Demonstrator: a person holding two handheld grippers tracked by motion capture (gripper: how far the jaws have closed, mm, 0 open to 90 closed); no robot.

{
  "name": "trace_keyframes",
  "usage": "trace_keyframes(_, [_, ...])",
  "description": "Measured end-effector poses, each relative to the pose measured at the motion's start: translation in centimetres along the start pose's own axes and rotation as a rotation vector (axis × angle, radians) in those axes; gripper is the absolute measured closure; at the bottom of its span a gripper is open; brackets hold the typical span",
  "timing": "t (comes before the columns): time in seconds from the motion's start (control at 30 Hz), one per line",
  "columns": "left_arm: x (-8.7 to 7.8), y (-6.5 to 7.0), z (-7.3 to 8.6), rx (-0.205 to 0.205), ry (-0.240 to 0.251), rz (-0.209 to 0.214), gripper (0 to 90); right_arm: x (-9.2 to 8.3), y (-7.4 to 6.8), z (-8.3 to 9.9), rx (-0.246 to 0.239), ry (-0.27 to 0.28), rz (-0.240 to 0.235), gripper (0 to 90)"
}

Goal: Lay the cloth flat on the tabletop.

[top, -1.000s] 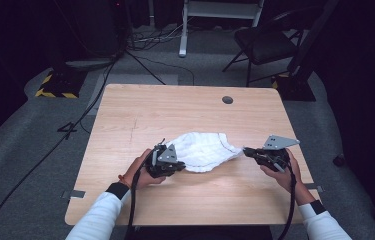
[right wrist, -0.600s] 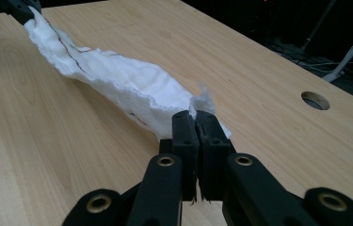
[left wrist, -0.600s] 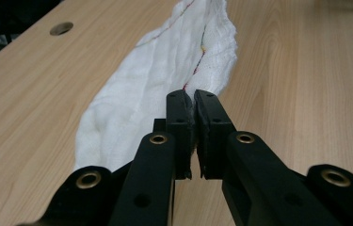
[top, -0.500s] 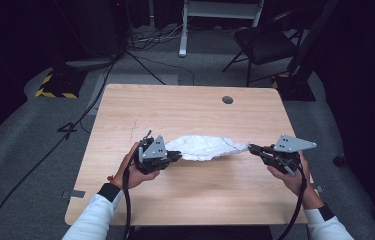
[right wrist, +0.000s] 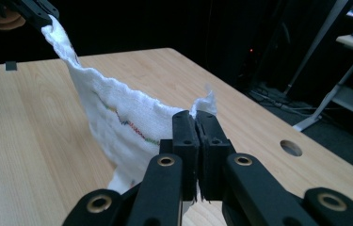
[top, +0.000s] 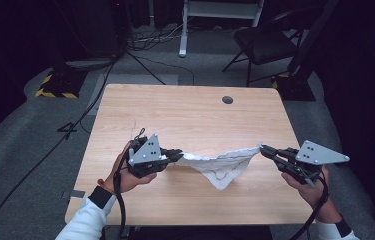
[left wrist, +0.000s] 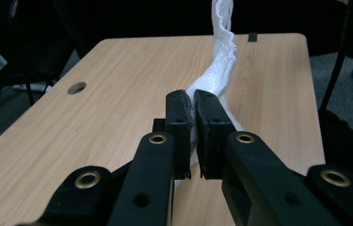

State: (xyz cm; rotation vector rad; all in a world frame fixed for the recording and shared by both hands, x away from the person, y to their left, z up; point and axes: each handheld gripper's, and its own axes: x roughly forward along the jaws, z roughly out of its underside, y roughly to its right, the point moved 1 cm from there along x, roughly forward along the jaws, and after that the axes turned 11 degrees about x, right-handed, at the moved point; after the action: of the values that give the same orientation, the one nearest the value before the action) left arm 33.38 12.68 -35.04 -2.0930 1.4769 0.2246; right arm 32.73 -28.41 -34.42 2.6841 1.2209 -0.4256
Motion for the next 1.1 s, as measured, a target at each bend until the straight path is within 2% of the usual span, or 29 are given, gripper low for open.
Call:
trace_keyframes(0.13, [-0.5, 0.2, -0.8, 0.003, 0.024, 0.006, 84.6, -1.0, -0.6, -0.8, -0.007, 0.025, 0.009, 87.8])
trace_keyframes(0.27, [-0.1, -0.6, -0.9, -0.002, -0.004, -0.004, 84.5, -0.9, -0.4, -1.3, -0.008, 0.03, 0.027, 87.9])
trace_keyframes(0.33, [0.5, -1.4, -0.6, -0.023, -0.015, -0.009, 84.4, -0.5, 0.1, -1.4, 0.0, 0.026, 0.034, 87.8])
trace_keyframes(0.4, [1.1, -2.3, -0.1, -0.041, -0.03, -0.021, 84.5, 0.4, 0.9, -1.4, 0.009, 0.016, 0.051, 87.9])
trace_keyframes(0.5, [2.5, -4.2, 1.1, -0.101, -0.048, -0.033, 84.5, 2.1, 2.4, -1.2, 0.026, -0.006, 0.075, 87.9])
trace_keyframes(0.6, [3.8, -5.8, 2.2, -0.138, -0.07, -0.049, 84.4, 3.9, 3.9, -0.9, 0.038, -0.036, 0.096, 87.9])
trace_keyframes(0.63, [4.3, -6.5, 2.6, -0.144, -0.091, -0.066, 84.3, 4.5, 4.4, -0.7, 0.057, -0.042, 0.095, 87.9])
trace_keyframes(0.73, [5.3, -8.4, 3.4, -0.161, -0.11, -0.083, 84.3, 6.8, 5.8, -0.4, 0.073, -0.077, 0.11, 87.9])
trace_keyframes(0.83, [6.5, -10.3, 4.2, -0.179, -0.133, -0.106, 84.4, 8.5, 6.8, -0.4, 0.057, -0.103, 0.138, 87.9])
trace_keyframes(0.9, [7.3, -11.7, 4.6, -0.179, -0.16, -0.13, 84.4, 9.9, 7.7, -0.4, 0.069, -0.119, 0.148, 87.9])
trace_keyframes(0.97, [8.1, -13.0, 5.0, -0.216, -0.157, -0.158, 84.4, 11.1, 8.5, -0.4, 0.076, -0.133, 0.158, 88.0])
trace_keyframes(1.03, [9.0, -14.1, 5.4, -0.224, -0.175, -0.188, 84.4, 12.3, 9.3, -0.5, 0.09, -0.147, 0.16, 88.0])
trace_keyframes(1.1, [9.8, -15.1, 6.0, -0.241, -0.187, -0.216, 84.4, 13.4, 10.0, -0.5, 0.083, -0.168, 0.186, 88.0])
